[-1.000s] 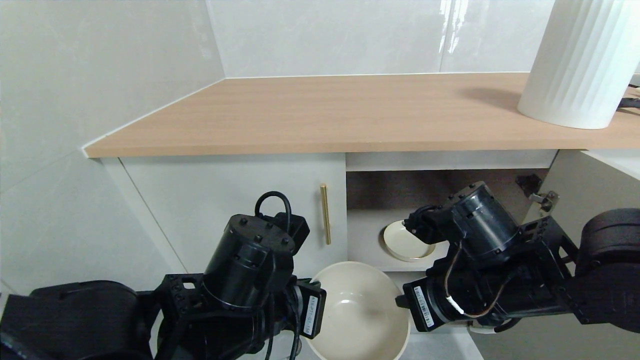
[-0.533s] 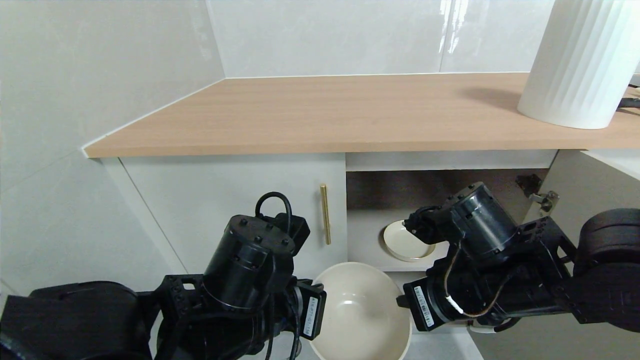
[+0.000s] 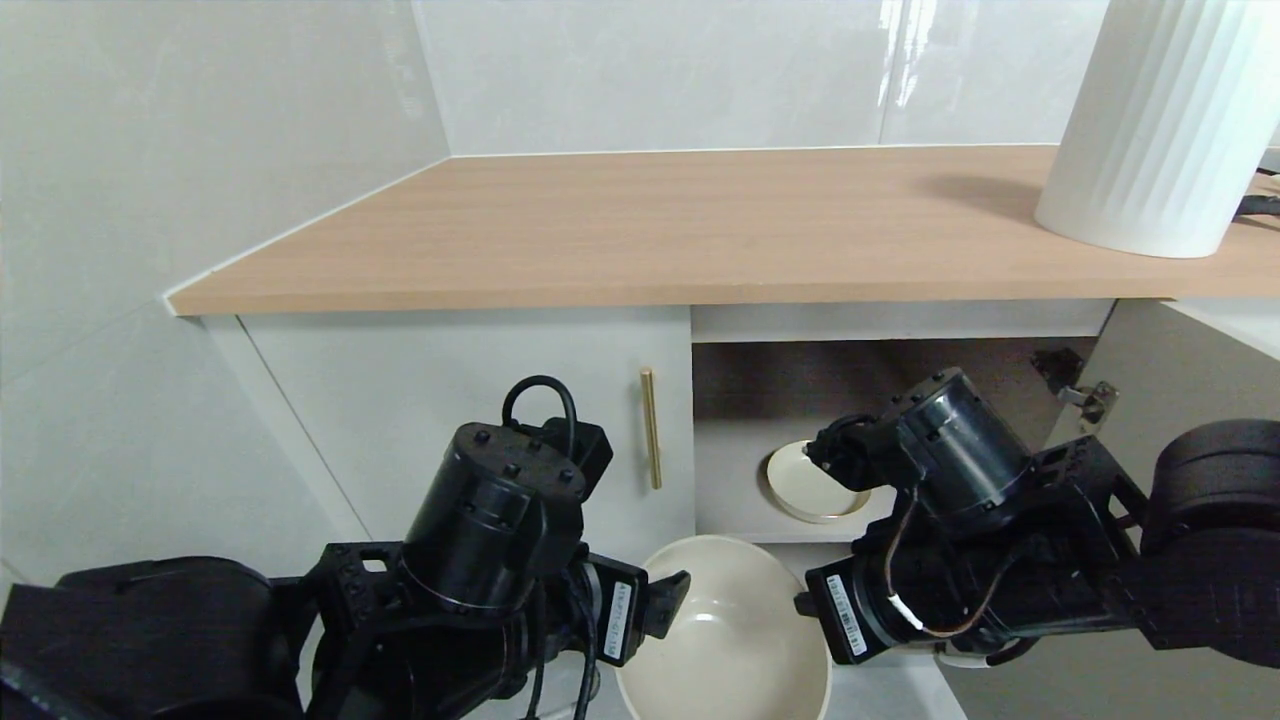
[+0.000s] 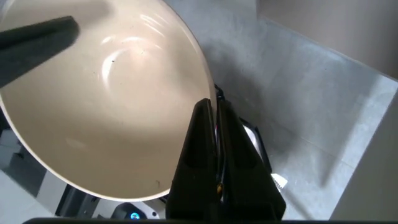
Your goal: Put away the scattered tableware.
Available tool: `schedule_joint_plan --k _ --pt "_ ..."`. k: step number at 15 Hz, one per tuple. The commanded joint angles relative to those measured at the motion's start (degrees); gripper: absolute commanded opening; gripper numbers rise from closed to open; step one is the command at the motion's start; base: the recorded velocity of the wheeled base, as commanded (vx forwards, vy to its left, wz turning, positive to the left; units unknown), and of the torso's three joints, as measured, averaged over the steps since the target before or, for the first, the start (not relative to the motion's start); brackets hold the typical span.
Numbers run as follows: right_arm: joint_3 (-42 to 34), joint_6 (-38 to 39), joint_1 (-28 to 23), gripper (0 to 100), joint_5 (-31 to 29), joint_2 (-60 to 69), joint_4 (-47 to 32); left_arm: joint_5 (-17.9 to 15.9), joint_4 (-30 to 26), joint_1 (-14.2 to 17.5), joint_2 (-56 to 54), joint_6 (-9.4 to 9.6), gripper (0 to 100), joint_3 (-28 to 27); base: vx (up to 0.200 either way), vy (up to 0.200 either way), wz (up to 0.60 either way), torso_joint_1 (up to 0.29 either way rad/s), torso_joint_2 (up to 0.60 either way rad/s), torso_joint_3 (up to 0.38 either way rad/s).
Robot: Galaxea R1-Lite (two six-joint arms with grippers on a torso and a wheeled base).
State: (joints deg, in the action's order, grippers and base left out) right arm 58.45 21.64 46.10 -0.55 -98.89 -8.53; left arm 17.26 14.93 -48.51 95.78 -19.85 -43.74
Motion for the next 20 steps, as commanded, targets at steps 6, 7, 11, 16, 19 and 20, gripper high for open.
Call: schedule_joint_plan --k 6,7,11,16,19,20 --pt "-9.24 5.52 -12.09 0 -2.35 -8.78 26.55 0.67 1.68 0.96 -0.07 -0.19 100 0.15 0.000 0.000 0.00 0.000 0.00 0.000" --pt "-10.47 5.61 -13.85 0 -2.79 -9.04 29.72 0.67 1.68 0.96 -0.07 -0.10 100 0.15 0.000 0.000 0.00 0.000 0.00 0.000" --pt "-10.64 6.31 -18.16 0 -4.55 -13.35 36.48 0.67 1.68 0.96 -0.77 -0.19 100 0.15 0.000 0.000 0.00 0.000 0.00 0.000" --pt "-5.63 6.22 -23.34 0 -7.27 -18.71 39.65 0.67 1.68 0.96 -0.86 -0.19 100 0.15 0.000 0.000 0.00 0.000 0.00 0.000" --pt "-1.76 6.49 -25.54 0 -10.44 -23.45 39.91 0.67 1.68 0.96 -0.77 -0.19 100 0.15 0.000 0.000 0.00 0.000 0.00 0.000" --pt "-0.36 7.19 -25.98 0 -11.32 -24.33 39.91 0.67 1.68 0.96 -0.86 -0.19 100 0.15 0.000 0.000 0.00 0.000 0.00 0.000"
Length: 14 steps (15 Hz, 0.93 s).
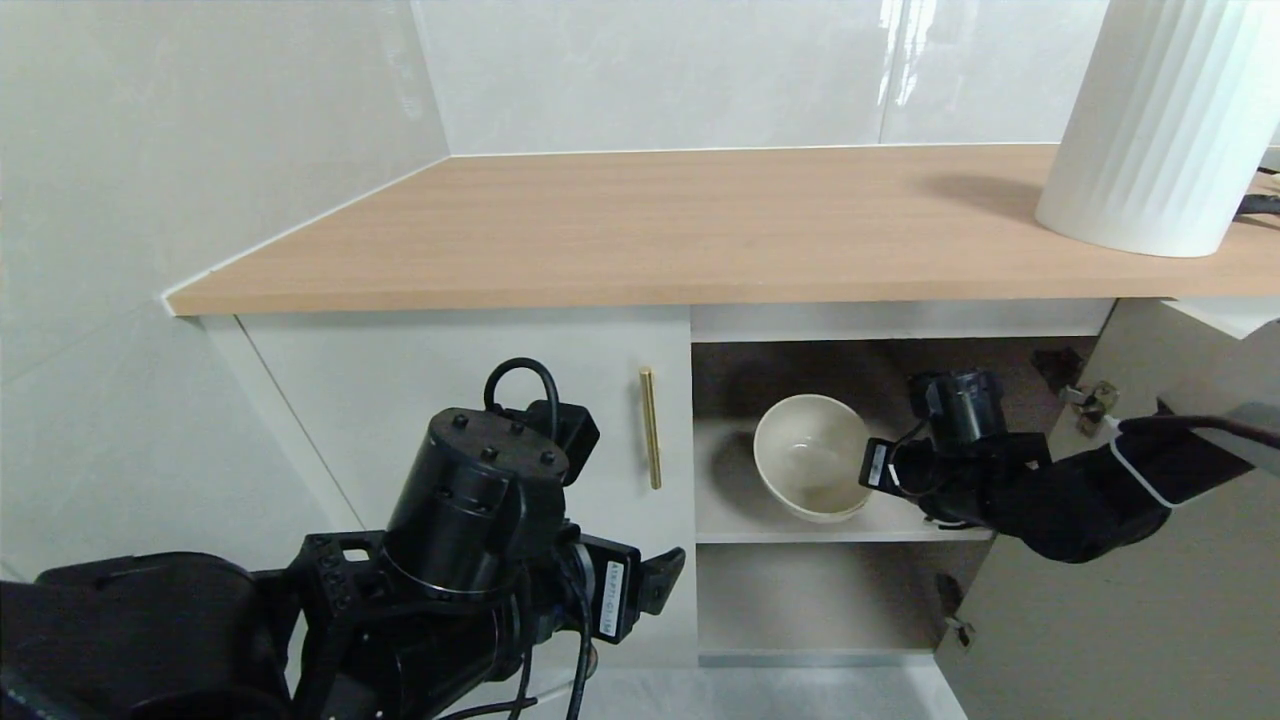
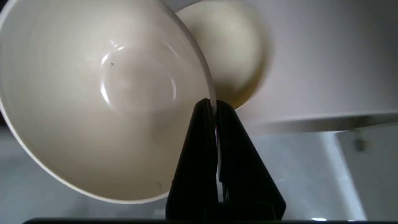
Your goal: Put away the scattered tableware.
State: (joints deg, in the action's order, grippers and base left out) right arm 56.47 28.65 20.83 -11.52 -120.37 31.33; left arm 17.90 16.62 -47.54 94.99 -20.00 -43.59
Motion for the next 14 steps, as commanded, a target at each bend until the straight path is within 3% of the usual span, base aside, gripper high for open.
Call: schedule_joint_plan --k 1,14 --pt "2.51 0.71 -1.15 0 -0.61 -3.38 -0.04 0.03 0.00 -0.01 -0.07 -0.03 100 0.00 0.000 0.000 0.00 0.000 0.00 0.000" --pt "5.85 0.80 -3.34 0 -3.07 -8.39 0.40 0.03 0.00 -0.01 -0.07 -0.03 100 0.00 0.000 0.000 0.00 0.000 0.00 0.000"
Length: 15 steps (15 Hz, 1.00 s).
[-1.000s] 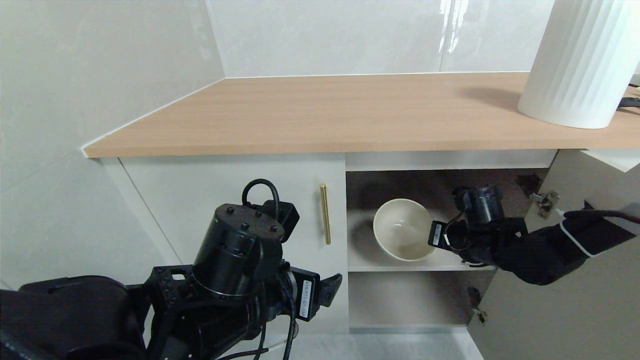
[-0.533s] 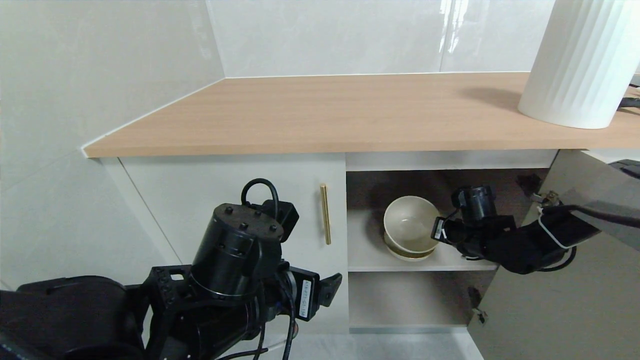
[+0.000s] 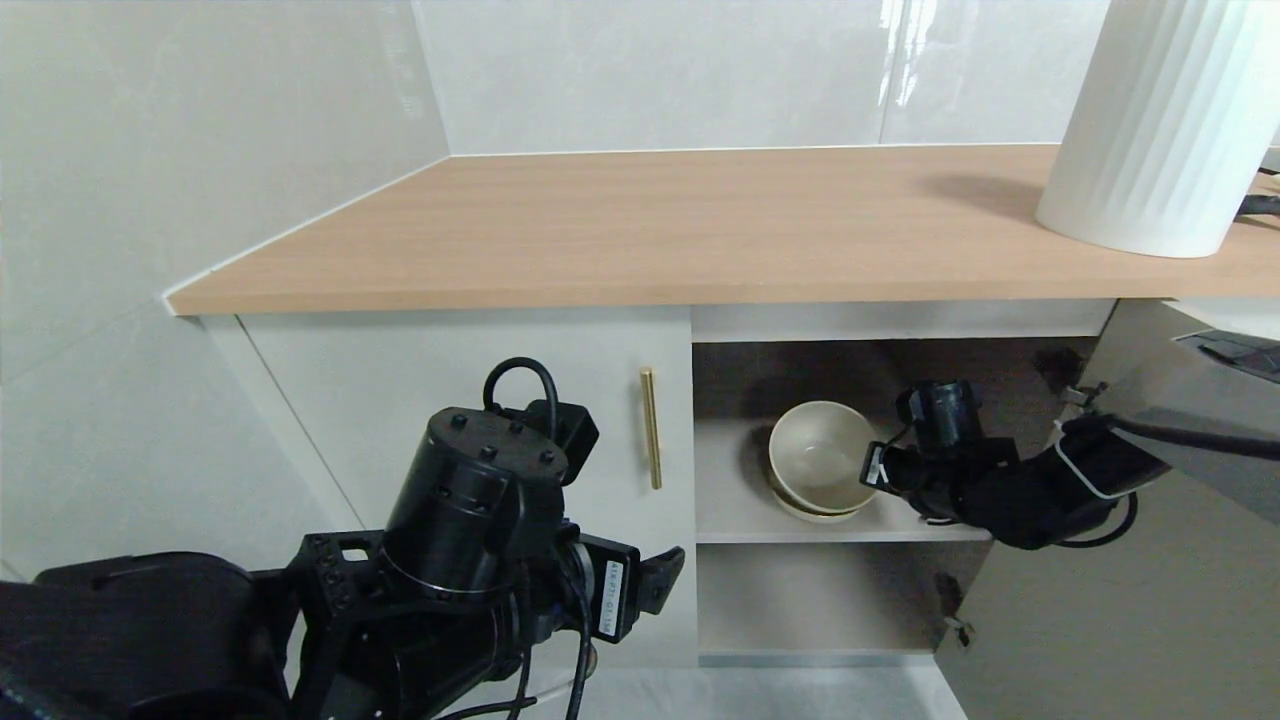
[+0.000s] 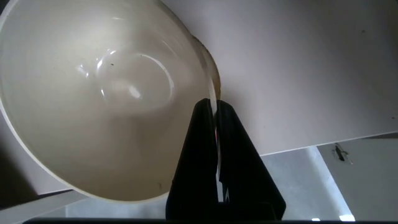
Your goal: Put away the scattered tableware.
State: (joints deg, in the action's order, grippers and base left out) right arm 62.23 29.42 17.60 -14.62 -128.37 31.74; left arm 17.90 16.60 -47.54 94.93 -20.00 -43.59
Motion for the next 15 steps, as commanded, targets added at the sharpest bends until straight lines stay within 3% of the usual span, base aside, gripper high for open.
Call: schedule_joint_plan --k 1,15 --pt "0.17 0.03 -0.11 0 0.03 -0.66 -0.02 0.03 0.01 -0.01 -0.01 -0.03 100 0.00 0.000 0.000 0.00 0.000 0.00 0.000" --pt "0.52 -0.06 -0.11 0 0.11 -1.27 -0.02 0.03 0.01 0.08 -0.01 -0.03 100 0.00 0.000 0.000 0.00 0.000 0.00 0.000"
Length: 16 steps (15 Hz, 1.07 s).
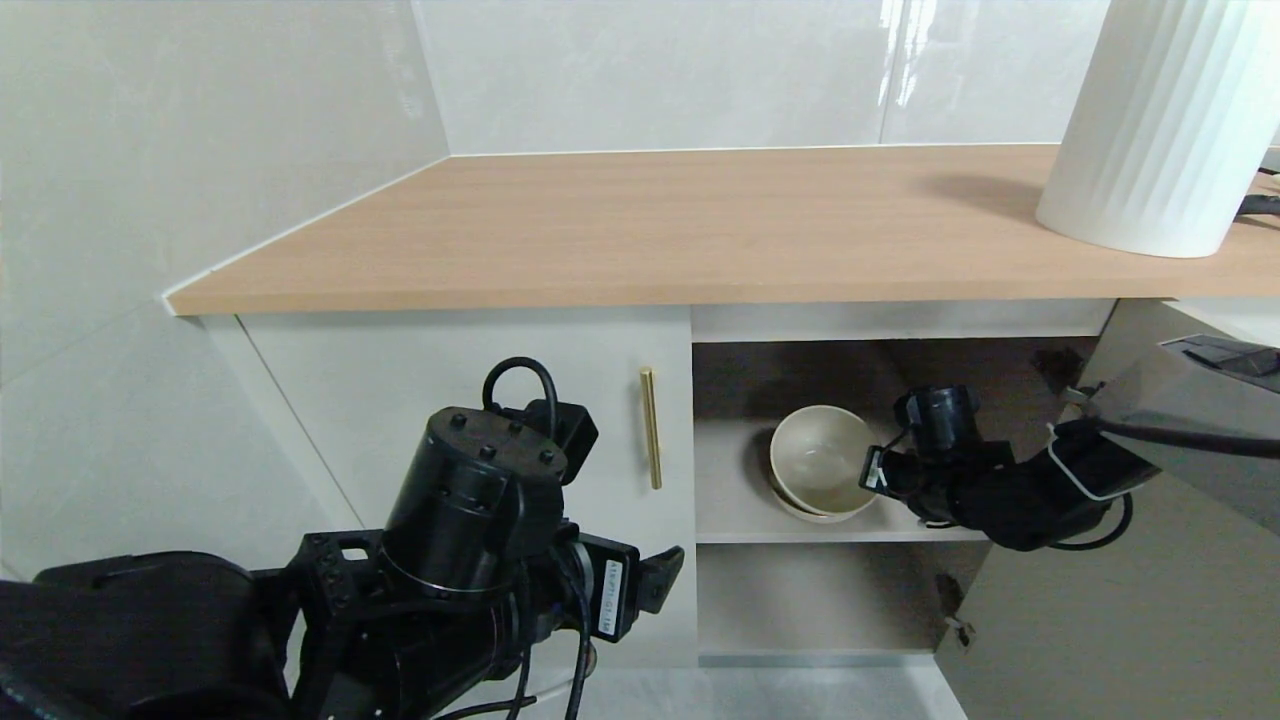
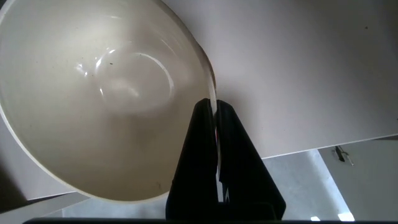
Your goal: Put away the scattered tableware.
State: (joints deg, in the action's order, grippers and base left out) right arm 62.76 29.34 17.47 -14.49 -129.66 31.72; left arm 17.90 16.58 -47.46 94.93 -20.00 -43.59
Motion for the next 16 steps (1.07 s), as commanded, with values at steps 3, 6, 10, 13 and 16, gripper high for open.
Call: schedule_joint_plan --k 3,6,10,13,16 --pt "-0.09 0.01 0.11 0 -0.01 -0.16 0.01 0.03 0.03 0.00 -0.01 -0.03 100 0.00 0.000 0.000 0.00 0.000 0.00 0.000" --pt "-0.18 0.01 0.28 100 0.17 -0.24 0.01 0.03 0.03 0.00 0.08 -0.03 100 0.00 0.000 0.000 0.00 0.000 0.00 0.000" --pt "-0.35 0.01 0.37 100 0.34 0.02 0.01 0.03 0.03 0.00 -0.01 -0.03 100 0.00 0.000 0.000 0.00 0.000 0.00 0.000" --pt "-1.85 0.01 0.99 100 1.05 3.18 -0.61 0.03 0.03 1.32 -0.45 -0.03 100 0.00 0.000 0.000 0.00 0.000 0.00 0.000" --pt "-9.32 -0.34 5.21 100 7.20 14.00 -3.42 0.03 0.03 2.63 -4.05 -0.39 100 1.49 0.000 0.000 0.00 0.000 0.00 0.000"
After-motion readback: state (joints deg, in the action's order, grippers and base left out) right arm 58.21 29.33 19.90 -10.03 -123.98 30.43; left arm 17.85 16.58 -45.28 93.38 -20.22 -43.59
